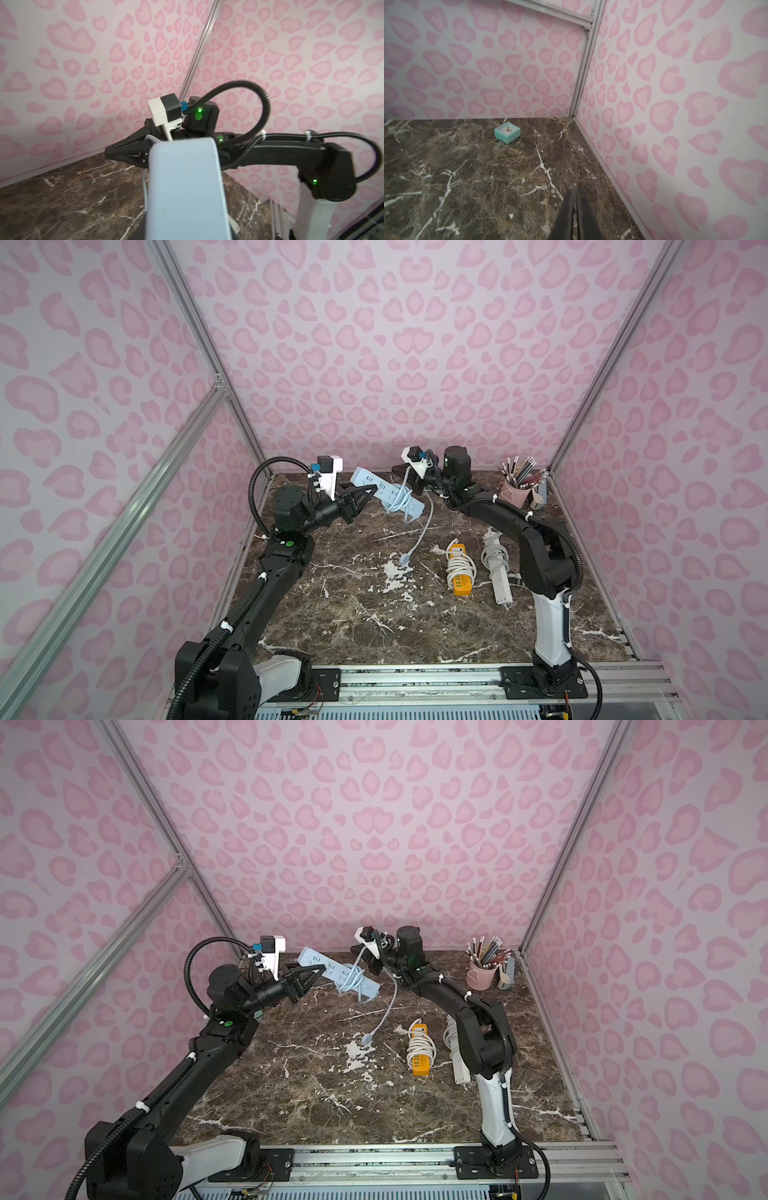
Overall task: Wrap the cord around the power strip
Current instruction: Wrap the power cord around the power strip.
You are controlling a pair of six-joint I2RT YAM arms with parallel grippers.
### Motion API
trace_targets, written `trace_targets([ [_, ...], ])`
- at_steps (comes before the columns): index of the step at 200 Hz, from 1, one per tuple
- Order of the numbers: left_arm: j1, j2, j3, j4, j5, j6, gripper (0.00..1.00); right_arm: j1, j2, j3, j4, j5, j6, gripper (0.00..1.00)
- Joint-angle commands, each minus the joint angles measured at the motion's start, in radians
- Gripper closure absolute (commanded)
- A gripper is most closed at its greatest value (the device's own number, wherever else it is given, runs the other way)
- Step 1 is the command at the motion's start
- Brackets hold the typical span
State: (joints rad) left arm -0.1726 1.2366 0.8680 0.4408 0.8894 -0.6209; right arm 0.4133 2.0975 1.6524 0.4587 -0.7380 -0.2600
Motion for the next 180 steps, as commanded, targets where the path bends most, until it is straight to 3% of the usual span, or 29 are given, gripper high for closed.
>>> trace_targets([
  [1,0.002,0.009,-0.024,0.533,0.132,-0.404,0.97,-0.028,0.018,-0.074,0.311,-0.068,0.309,0.72],
  [32,0.018,0.032,-0.08,0.753,0.002,-0.569,0.97,-0.024,0.027,-0.206,0.587,-0.073,0.551,0.61],
  [82,0.02,0.011,-0.142,0.821,-0.261,-0.532,0.97,0.056,-0.017,-0.44,0.789,0.08,0.765,0.54],
  [100,0.018,0.036,-0.145,0.862,-0.333,-0.547,0.97,0.091,-0.045,-0.511,0.834,0.143,0.811,0.47],
  [134,0.011,0.059,-0.158,0.917,-0.416,-0.547,0.97,0.138,-0.134,-0.569,0.722,0.266,0.791,0.33],
  [180,0.01,0.032,-0.249,0.958,-0.559,-0.505,0.97,0.138,-0.274,-0.598,0.325,0.434,0.759,0.15],
])
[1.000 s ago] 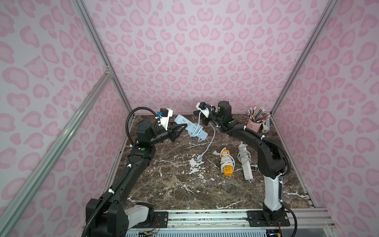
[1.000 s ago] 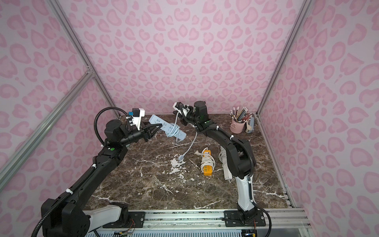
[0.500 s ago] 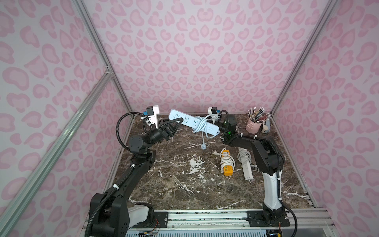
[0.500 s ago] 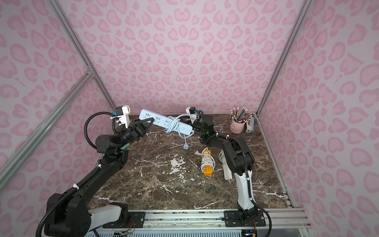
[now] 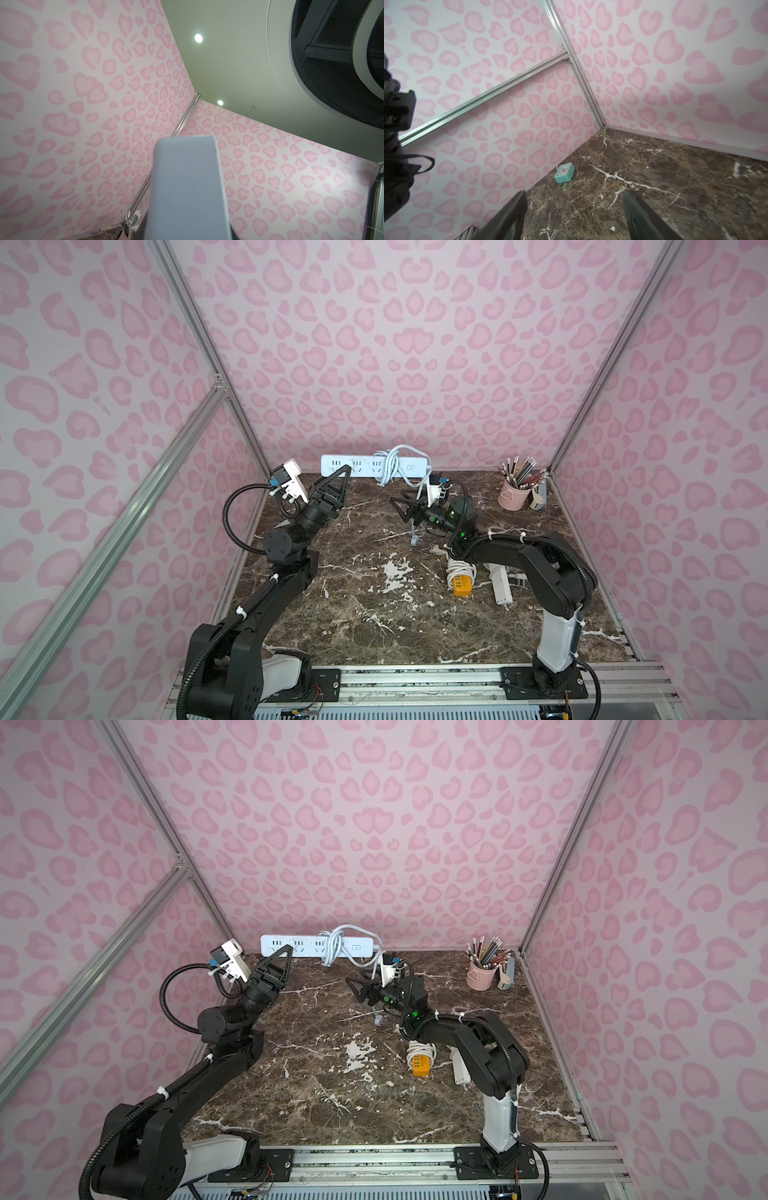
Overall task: Wrap the cord around the power strip
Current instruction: Wrap the power cord around the power strip.
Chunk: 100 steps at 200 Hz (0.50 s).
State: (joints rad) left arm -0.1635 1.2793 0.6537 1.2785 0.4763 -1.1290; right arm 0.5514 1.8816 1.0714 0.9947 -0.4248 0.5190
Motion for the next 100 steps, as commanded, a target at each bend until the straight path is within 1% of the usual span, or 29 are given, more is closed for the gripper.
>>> trace_targets([
  [1,0.001,-0.011,-0.036,0.121,-0.149,0.002,0.97,-0.001,-0.059,-0.017,-0.219,0.123,-0.022,0.15],
  [18,0.002,-0.019,-0.052,0.117,-0.18,0.006,0.97,-0.01,-0.093,-0.021,-0.345,0.153,-0.051,0.13],
  [54,0.005,-0.026,-0.061,0.085,-0.205,0.071,0.97,-0.027,-0.147,0.009,-0.584,0.204,-0.102,0.11],
  [70,0.005,-0.019,-0.073,0.061,-0.219,0.114,0.97,-0.027,-0.168,0.053,-0.714,0.227,-0.089,0.11],
  [86,0.005,0.003,-0.098,0.101,-0.239,0.119,0.97,-0.031,-0.183,0.11,-0.852,0.232,-0.05,0.11],
  [100,0.003,0.02,-0.113,0.135,-0.256,0.12,0.97,-0.029,-0.196,0.138,-0.912,0.217,0.001,0.11],
])
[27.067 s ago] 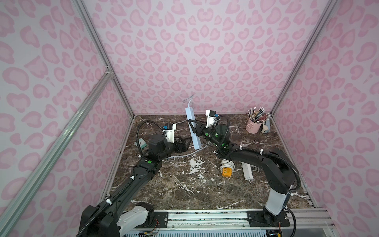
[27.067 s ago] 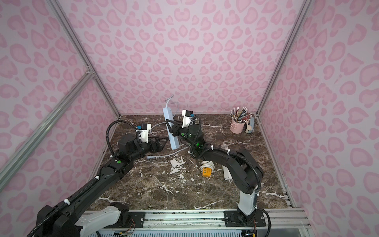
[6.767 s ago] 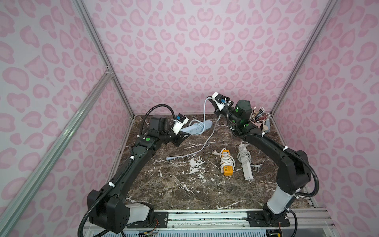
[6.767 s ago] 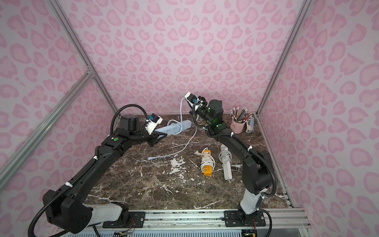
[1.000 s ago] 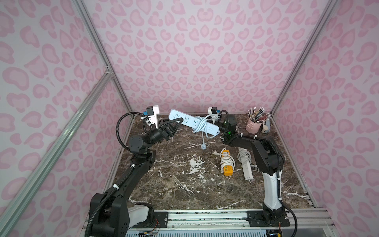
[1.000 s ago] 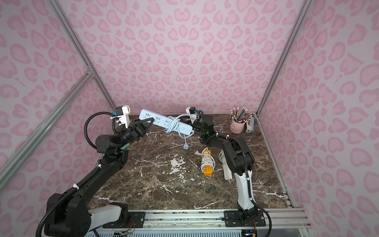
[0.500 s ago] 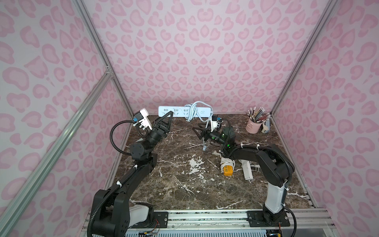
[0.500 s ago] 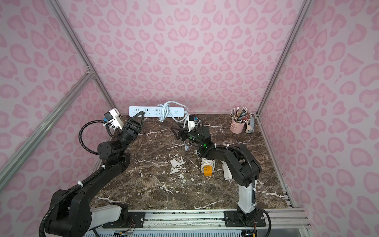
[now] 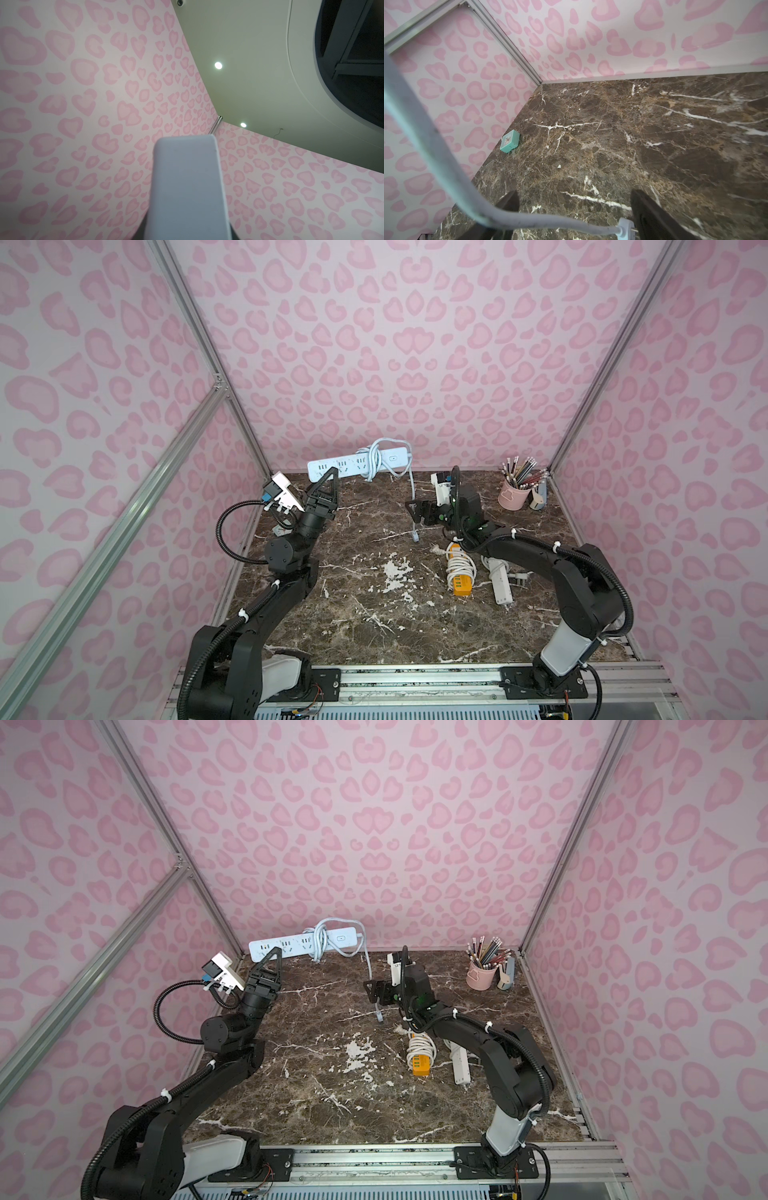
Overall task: Wrap the cord around the power strip
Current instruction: Wrap the power cord around the power strip.
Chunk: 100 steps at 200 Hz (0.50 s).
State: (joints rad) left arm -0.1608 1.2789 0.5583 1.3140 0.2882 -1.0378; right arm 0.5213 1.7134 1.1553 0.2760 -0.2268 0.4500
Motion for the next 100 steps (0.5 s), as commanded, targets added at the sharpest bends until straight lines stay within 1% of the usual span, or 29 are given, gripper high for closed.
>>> trace_targets([
  [1,0.0,0.021,-0.019,0.102,-0.069,0.028,0.97,0.001,-0.029,0.056,-0.195,0.017,0.075,0.11],
  [43,-0.017,0.052,-0.053,0.169,-0.129,0.032,0.97,0.006,-0.098,0.04,-0.16,-0.004,0.24,0.1],
  [62,-0.026,0.05,-0.061,0.172,-0.158,0.027,0.97,0.003,-0.113,0.055,-0.179,-0.024,0.28,0.1],
  [81,-0.029,0.038,-0.067,0.152,-0.177,0.032,0.97,0.006,-0.143,0.053,-0.159,-0.046,0.307,0.1],
  [100,-0.036,0.028,-0.084,0.143,-0.206,0.039,0.97,0.008,-0.172,0.05,-0.112,-0.071,0.363,0.1],
])
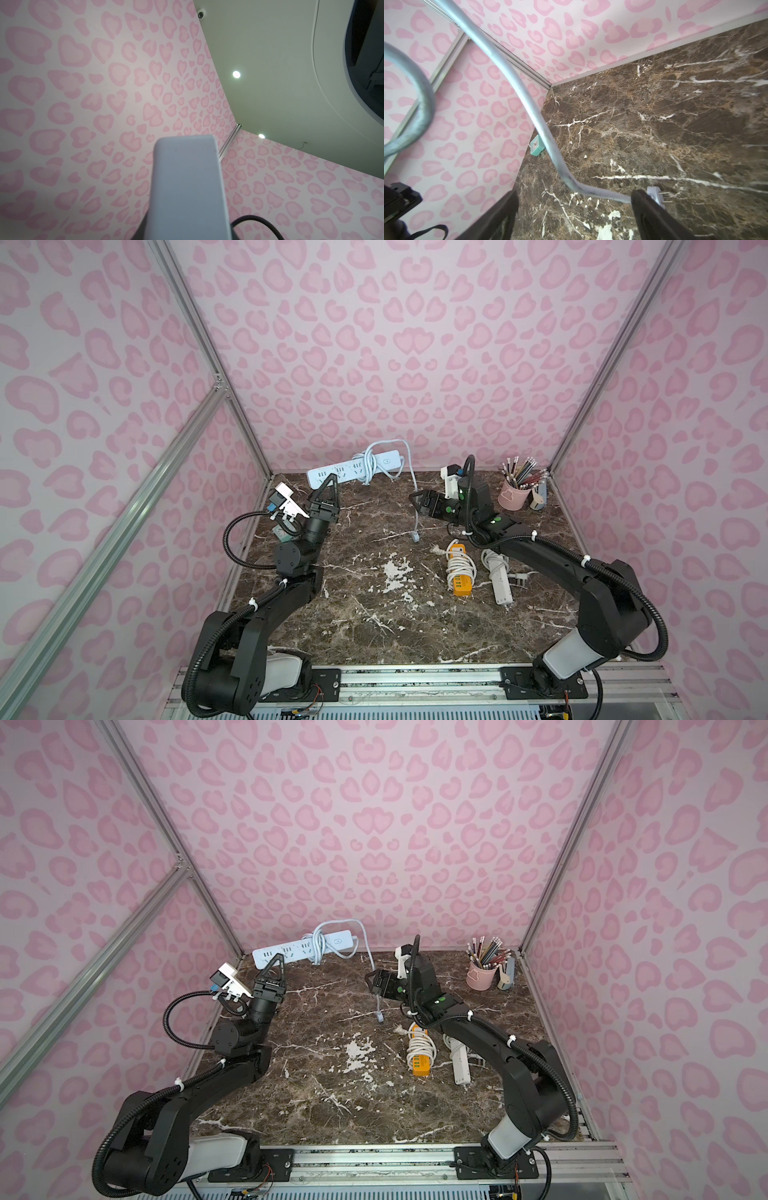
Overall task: Wrap the cord around the power strip
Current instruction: Wrap the power cord around the power strip, then adjust the power strip.
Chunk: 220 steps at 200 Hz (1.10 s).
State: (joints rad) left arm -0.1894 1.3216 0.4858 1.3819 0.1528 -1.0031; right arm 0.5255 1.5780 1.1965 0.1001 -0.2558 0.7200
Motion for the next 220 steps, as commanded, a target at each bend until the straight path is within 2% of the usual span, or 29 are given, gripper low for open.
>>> trace_targets([
  [1,-0.008,-0.015,-0.012,0.075,-0.072,0.004,0.97,0.004,-0.038,0.007,0.069,-0.045,0.095,0.1],
  [34,-0.044,-0.009,-0.034,0.08,-0.102,-0.006,0.97,0.056,-0.05,-0.014,0.272,-0.091,0.239,0.1],
  [70,-0.099,-0.003,-0.035,0.084,-0.139,-0.001,0.97,0.107,0.001,-0.042,0.542,-0.108,0.421,0.1],
  [119,-0.144,0.034,-0.038,0.116,-0.165,-0.019,0.97,0.141,0.058,-0.092,0.889,-0.035,0.581,0.13],
  [155,-0.174,0.045,-0.033,0.113,-0.175,-0.028,0.97,0.144,0.084,-0.07,0.903,0.036,0.568,0.14],
  [220,-0.233,0.065,-0.044,0.129,-0.161,-0.035,0.97,0.139,0.212,0.048,0.902,0.017,0.577,0.17],
])
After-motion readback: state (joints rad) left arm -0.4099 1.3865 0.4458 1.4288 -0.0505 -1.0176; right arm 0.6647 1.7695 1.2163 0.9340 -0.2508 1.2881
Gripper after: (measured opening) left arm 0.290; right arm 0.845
